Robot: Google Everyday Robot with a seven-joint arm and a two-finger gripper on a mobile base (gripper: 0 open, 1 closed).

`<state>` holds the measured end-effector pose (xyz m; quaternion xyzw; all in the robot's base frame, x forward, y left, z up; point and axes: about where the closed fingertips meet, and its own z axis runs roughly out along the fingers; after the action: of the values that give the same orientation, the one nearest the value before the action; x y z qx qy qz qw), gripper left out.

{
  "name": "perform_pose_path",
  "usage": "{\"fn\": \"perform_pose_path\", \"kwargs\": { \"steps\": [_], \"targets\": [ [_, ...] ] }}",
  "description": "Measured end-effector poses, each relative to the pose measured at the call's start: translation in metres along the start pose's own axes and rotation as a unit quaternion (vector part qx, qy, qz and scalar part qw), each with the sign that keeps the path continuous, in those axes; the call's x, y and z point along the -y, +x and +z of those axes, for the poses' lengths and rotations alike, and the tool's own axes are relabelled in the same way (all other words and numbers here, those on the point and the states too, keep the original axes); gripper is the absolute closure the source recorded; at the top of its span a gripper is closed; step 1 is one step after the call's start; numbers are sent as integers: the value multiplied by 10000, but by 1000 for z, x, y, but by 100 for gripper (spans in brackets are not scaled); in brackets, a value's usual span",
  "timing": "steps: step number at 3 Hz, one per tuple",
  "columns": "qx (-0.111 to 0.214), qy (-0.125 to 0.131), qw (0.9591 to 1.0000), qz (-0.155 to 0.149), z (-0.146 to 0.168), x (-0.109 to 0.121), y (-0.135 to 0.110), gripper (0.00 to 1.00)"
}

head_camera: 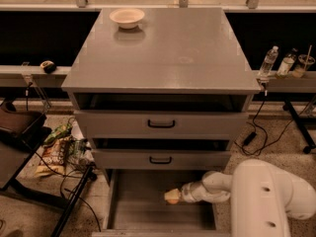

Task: Place orange into bottom drawer

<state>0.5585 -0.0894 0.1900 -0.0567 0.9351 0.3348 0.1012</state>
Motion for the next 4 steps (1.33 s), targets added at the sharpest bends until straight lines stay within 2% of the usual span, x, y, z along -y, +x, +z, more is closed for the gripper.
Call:
{"fn": "perform_pose_path", "kwargs": {
  "steps": [1,2,3,4],
  "targets": [
    [59,209,9997,60,42,10,-18,100],
    [110,346,9993,121,58,17,-12,100],
    [223,312,9987,347,69,24,13,100],
    [238,310,9986,361,69,24,13,73]
  ]
}}
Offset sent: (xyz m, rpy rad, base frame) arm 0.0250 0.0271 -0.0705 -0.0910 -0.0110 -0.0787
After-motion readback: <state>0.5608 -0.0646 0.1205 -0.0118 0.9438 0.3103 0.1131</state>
